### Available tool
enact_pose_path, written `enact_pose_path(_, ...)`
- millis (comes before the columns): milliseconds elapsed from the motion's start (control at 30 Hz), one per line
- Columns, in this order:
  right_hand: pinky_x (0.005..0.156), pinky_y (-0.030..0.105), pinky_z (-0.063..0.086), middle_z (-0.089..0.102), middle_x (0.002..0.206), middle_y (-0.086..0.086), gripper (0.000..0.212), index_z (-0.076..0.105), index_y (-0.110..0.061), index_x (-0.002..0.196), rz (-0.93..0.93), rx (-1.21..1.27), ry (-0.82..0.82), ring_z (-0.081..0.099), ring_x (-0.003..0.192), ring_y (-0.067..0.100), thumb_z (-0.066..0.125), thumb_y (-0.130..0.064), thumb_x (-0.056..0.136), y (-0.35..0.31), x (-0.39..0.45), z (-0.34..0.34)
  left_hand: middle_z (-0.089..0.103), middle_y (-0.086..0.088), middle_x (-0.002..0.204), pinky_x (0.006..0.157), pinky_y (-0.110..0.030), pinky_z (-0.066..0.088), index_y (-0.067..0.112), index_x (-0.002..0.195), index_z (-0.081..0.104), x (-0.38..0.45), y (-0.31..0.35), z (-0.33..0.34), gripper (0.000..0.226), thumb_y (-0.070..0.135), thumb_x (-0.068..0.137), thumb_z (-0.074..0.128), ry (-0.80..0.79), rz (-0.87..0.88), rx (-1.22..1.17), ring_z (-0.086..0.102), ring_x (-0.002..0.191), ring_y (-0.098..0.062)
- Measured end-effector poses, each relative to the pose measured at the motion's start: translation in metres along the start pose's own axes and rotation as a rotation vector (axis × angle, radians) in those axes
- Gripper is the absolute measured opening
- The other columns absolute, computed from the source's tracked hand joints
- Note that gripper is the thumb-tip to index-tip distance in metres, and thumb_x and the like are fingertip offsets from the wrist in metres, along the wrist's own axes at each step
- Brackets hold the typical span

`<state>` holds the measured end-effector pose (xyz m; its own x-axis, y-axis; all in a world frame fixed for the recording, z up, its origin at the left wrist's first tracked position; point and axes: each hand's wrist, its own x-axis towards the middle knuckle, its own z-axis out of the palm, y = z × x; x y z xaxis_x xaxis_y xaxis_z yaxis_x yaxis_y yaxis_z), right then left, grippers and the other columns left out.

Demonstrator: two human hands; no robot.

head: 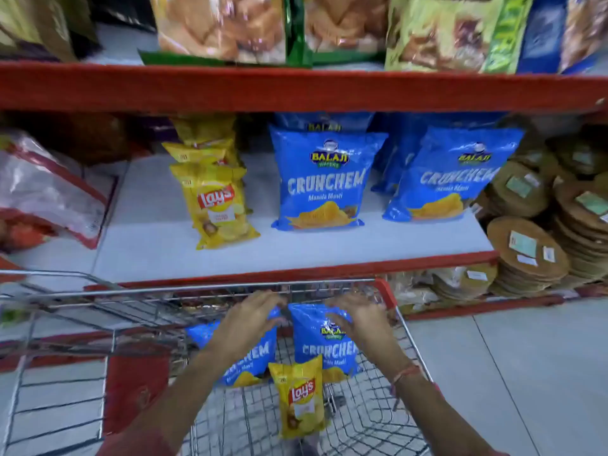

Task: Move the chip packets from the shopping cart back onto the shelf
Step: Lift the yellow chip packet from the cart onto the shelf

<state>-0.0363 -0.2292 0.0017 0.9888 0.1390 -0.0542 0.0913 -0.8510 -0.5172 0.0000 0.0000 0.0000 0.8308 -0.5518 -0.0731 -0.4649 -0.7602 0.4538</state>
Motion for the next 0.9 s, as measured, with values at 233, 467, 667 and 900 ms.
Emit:
enact_pose_path(233, 0.102, 0.041, 0.043, 0.052, 0.137, 0.016, 0.038, 0.047, -0.01, 0.133, 0.156, -0.145, -0.598, 0.05, 0.124, 0.03, 0.052, -0.018, 0.096, 0.048, 0.016, 0.096, 0.044, -0.013, 0.145, 0.108, -0.04, 0.038, 0.011, 0.14, 0.032, 0.01, -0.038, 0.104, 0.052, 0.019, 0.094, 0.054, -0.654, -0.276, 0.116, 0.043, 0.132, -0.027)
enact_pose_path(467, 0.096, 0.049, 0.045, 0.057, 0.125, 0.025, 0.029, 0.052, 0.007, 0.121, 0.135, -0.251, -0.847, 0.051, 0.117, 0.041, 0.041, -0.004, 0.096, 0.06, 0.01, 0.155, 0.063, -0.019, 0.111, 0.095, -0.039, 0.046, 0.0, 0.116, 0.058, 0.004, -0.039, 0.162, 0.026, 0.01, 0.096, 0.044, -0.716, -0.439, 0.104, 0.058, 0.115, -0.031)
enact_pose_path(667, 0.095, 0.029, 0.049, 0.07, 0.116, 0.012, 0.024, 0.067, -0.011, 0.112, 0.274, -0.06, -0.664, 0.064, 0.106, 0.023, 0.059, -0.013, 0.09, 0.059, -0.003, 0.136, 0.071, -0.014, 0.092, 0.083, -0.038, 0.052, 0.006, 0.086, 0.07, -0.021, -0.034, 0.149, 0.019, 0.01, 0.09, 0.051, -0.451, -0.497, -0.177, 0.066, 0.093, -0.026)
enact_pose_path(900, 0.091, 0.03, 0.05, 0.073, 0.11, 0.009, 0.022, 0.069, -0.018, 0.11, 0.221, 0.045, -0.442, 0.065, 0.102, 0.023, 0.062, -0.024, 0.09, 0.017, -0.018, 0.075, 0.078, -0.007, 0.091, 0.07, -0.024, 0.046, 0.011, 0.092, 0.074, -0.045, -0.015, 0.076, 0.016, 0.015, 0.091, 0.058, -0.161, -0.4, -0.285, 0.07, 0.084, -0.02)
